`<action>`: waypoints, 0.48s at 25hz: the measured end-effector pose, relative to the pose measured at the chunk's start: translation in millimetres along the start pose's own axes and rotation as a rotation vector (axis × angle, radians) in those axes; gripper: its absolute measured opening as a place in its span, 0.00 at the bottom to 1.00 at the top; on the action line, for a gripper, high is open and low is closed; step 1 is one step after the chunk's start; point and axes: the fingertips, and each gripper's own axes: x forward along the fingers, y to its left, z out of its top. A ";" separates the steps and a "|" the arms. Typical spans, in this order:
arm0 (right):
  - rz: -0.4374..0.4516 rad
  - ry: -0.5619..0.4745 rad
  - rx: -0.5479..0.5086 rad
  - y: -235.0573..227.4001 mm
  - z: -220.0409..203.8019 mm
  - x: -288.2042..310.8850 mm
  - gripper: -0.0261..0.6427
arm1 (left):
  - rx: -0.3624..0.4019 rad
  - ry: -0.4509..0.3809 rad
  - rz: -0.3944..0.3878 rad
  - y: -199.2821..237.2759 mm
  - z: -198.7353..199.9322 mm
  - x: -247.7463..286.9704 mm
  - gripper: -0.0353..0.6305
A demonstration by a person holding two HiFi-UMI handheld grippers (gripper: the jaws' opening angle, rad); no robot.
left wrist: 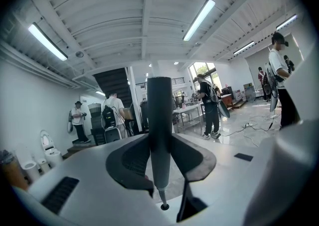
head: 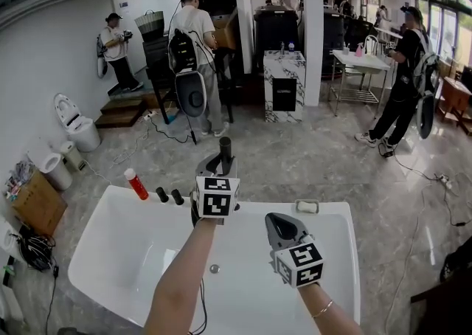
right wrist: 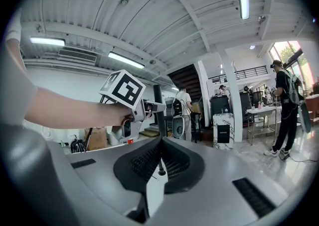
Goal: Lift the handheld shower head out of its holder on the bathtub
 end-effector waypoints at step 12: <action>0.004 0.002 0.003 -7.0 -12.1 6.7 0.05 | -0.012 -0.004 -0.014 -4.3 -11.4 14.5 0.27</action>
